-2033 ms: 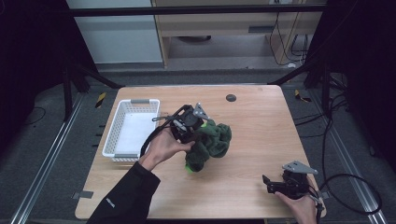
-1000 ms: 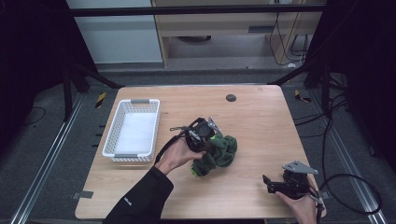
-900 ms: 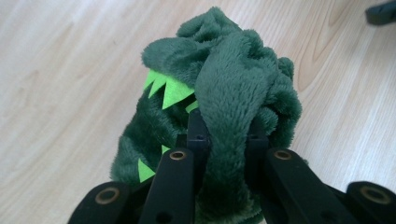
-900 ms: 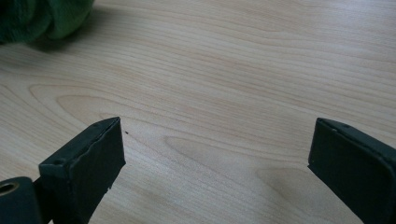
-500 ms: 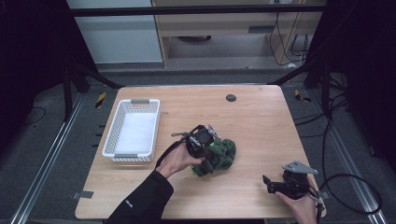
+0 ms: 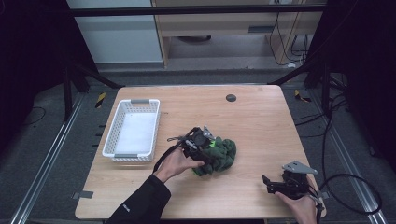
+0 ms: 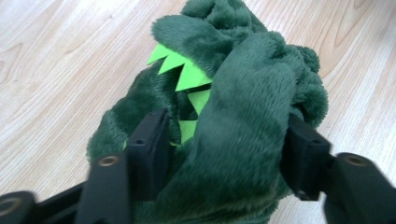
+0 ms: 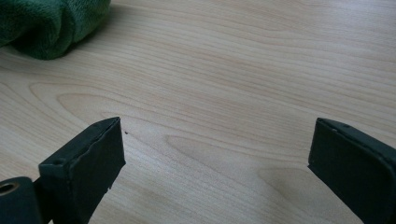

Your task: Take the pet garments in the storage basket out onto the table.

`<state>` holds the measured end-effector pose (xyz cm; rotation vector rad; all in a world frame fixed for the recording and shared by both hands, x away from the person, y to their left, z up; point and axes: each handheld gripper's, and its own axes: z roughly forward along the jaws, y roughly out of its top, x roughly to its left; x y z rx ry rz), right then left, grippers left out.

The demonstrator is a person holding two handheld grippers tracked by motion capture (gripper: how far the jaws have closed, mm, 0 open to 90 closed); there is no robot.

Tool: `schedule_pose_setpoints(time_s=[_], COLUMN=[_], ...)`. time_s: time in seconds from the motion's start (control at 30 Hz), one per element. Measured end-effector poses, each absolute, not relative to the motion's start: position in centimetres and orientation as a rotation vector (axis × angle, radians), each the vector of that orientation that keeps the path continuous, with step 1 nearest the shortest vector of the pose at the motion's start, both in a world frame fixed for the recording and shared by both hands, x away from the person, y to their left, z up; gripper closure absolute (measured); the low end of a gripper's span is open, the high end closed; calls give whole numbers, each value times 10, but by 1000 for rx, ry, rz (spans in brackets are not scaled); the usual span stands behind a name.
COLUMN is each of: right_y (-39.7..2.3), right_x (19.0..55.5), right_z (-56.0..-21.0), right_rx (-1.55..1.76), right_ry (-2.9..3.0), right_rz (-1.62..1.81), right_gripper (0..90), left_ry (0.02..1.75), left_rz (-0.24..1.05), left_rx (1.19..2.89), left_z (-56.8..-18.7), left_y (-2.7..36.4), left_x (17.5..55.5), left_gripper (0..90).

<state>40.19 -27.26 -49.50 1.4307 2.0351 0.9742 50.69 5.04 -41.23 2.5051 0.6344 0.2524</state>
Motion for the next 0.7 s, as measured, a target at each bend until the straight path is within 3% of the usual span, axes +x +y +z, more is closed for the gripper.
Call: schedule_pose_setpoints(time_s=[0.27,0.7], right_y=[-273,-273], right_x=[402,403], right_z=[-495,-495], right_rx=[1420,1420], right_ry=[2035,2036], right_rz=[970,968], right_gripper=[37,36], left_ry=[631,682], left_rz=[285,328], left_rx=[2422,2247], left_z=[-403,-390], left_y=[62,98], left_x=[495,475], left_gripper=[260,253])
